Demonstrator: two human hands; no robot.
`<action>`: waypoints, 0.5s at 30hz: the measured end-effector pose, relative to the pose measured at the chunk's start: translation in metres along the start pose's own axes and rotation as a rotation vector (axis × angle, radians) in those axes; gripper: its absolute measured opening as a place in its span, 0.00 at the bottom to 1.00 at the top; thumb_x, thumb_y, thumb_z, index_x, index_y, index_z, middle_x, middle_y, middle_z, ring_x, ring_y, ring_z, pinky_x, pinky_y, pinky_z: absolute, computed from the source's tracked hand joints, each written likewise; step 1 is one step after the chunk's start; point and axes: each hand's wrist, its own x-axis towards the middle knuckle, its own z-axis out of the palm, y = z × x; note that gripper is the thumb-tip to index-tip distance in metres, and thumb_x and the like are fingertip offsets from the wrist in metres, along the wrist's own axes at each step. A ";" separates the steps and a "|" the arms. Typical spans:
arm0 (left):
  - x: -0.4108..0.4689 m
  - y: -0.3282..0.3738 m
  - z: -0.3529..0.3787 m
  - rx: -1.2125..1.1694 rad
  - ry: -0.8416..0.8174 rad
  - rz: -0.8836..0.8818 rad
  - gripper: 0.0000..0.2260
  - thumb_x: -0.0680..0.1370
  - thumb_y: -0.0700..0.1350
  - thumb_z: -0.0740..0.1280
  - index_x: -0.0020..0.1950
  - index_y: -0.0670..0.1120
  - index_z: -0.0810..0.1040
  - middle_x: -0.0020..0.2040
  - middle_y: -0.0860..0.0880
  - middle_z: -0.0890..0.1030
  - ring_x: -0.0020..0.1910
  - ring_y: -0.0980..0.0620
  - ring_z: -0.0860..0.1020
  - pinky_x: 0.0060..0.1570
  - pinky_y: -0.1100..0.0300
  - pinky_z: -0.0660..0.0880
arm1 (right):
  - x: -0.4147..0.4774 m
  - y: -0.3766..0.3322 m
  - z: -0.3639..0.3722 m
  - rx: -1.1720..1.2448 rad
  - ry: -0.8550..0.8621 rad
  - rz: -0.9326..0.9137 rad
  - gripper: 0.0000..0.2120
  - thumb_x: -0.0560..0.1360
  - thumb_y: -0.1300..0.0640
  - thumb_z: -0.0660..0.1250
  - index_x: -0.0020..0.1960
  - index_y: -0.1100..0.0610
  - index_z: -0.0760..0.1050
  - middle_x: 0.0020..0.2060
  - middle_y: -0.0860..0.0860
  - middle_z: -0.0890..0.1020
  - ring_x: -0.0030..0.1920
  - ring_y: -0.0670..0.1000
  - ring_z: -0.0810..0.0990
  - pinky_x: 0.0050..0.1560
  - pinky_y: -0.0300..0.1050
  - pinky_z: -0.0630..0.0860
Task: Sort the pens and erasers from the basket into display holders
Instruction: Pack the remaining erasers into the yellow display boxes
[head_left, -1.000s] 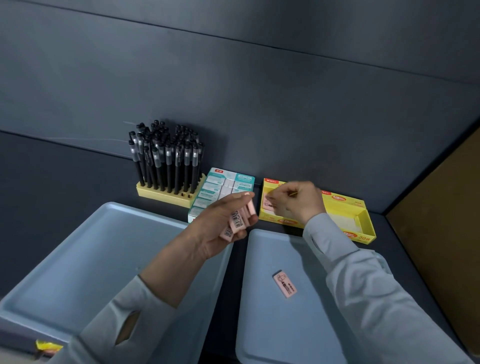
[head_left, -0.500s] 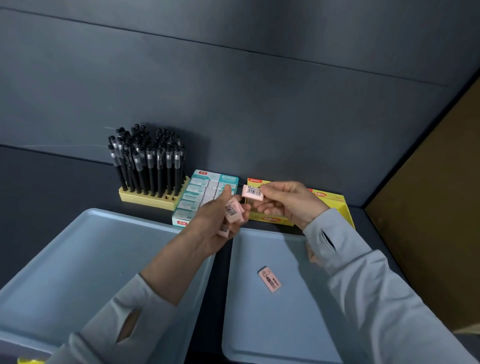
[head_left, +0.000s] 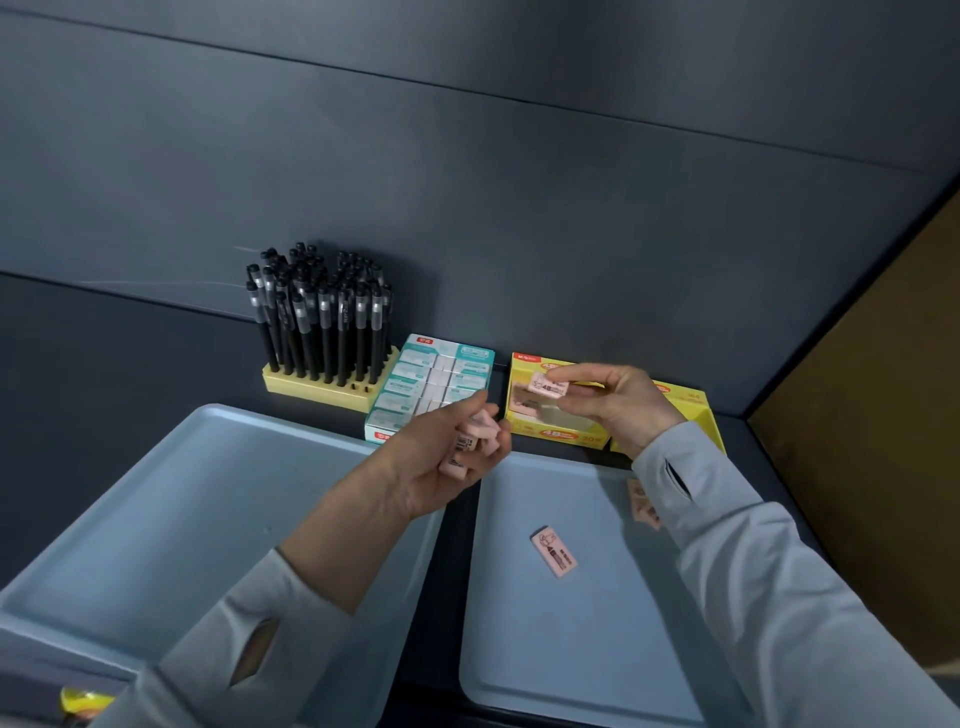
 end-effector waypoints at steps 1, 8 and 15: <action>0.000 0.000 -0.001 0.009 0.010 0.008 0.09 0.80 0.45 0.64 0.55 0.40 0.72 0.41 0.41 0.77 0.36 0.48 0.79 0.15 0.70 0.64 | 0.001 0.001 -0.001 -0.022 0.018 0.001 0.14 0.69 0.73 0.72 0.51 0.60 0.83 0.50 0.52 0.86 0.51 0.50 0.84 0.52 0.37 0.79; -0.004 0.003 -0.004 0.093 -0.016 0.017 0.12 0.77 0.39 0.57 0.59 0.40 0.72 0.42 0.41 0.76 0.39 0.45 0.80 0.20 0.68 0.65 | 0.004 0.004 0.003 -0.221 0.073 0.016 0.09 0.70 0.67 0.74 0.50 0.62 0.84 0.44 0.50 0.85 0.41 0.41 0.83 0.43 0.30 0.75; -0.002 -0.001 -0.005 0.092 -0.028 0.042 0.15 0.78 0.35 0.55 0.64 0.38 0.70 0.42 0.39 0.77 0.39 0.44 0.81 0.19 0.67 0.66 | 0.023 0.017 0.014 -0.532 0.041 0.021 0.06 0.68 0.63 0.77 0.45 0.57 0.85 0.46 0.50 0.85 0.49 0.48 0.83 0.55 0.39 0.77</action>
